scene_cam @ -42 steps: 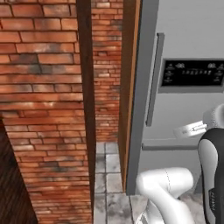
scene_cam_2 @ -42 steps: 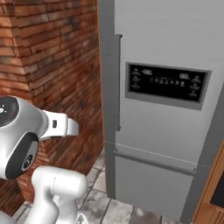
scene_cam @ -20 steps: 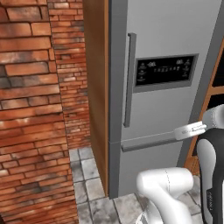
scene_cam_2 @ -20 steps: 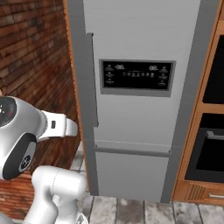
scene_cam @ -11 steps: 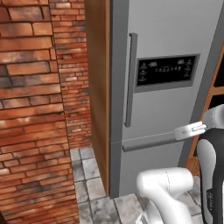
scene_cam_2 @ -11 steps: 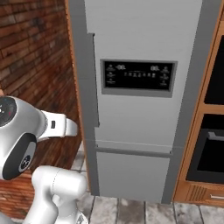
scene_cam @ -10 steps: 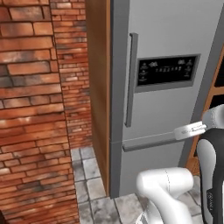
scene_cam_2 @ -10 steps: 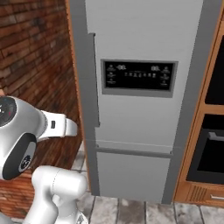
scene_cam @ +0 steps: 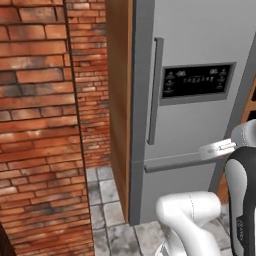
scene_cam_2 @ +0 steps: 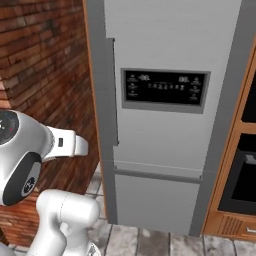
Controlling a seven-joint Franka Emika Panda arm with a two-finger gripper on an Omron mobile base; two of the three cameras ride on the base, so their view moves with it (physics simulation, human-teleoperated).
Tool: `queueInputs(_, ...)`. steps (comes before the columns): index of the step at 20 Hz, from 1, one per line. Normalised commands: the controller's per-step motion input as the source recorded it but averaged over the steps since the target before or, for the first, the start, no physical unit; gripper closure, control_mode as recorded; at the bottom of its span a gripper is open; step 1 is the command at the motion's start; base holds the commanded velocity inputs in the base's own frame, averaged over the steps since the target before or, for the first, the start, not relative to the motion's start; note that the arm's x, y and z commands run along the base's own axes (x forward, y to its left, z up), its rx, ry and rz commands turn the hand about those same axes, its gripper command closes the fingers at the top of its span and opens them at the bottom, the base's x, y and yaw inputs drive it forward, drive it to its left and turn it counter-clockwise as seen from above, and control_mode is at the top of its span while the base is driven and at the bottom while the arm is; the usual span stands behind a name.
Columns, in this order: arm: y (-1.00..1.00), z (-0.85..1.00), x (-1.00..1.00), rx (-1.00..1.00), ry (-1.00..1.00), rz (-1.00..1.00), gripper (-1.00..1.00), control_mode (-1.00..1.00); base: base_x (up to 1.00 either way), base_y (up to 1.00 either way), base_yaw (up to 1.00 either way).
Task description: Retrieve the steak from the fridge and place it on the saucepan with marinade on the stove.
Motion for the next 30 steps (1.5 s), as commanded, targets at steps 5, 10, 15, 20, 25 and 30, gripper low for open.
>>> queueInputs(5, 0.0, 0.0, 0.0, 0.0, 0.0, 0.0, -1.0, 1.0, 0.0, 0.0, 0.07)
queueInputs(10, 0.0, 0.0, 0.02, 0.0, 0.0, 0.0, -1.0, -1.0, 0.0, 0.0, 0.01)
queueInputs(15, -0.01, 0.0, 0.5, 0.02, 0.0, 0.0, -1.0, -1.0, 0.0, 0.0, 0.0)
queueInputs(20, -0.08, 0.0, 0.78, 0.03, 0.0, 0.0, -1.0, -1.0, 0.0, 0.0, 0.0)
queueInputs(25, -0.05, 0.0, 0.74, 0.05, 0.0, 0.0, -1.0, -1.0, 0.0, 0.0, 0.0)
queueInputs(30, 0.0, 0.0, 0.4, 0.06, -0.15, 0.0, -1.0, -1.0, 0.0, 0.0, 0.0)
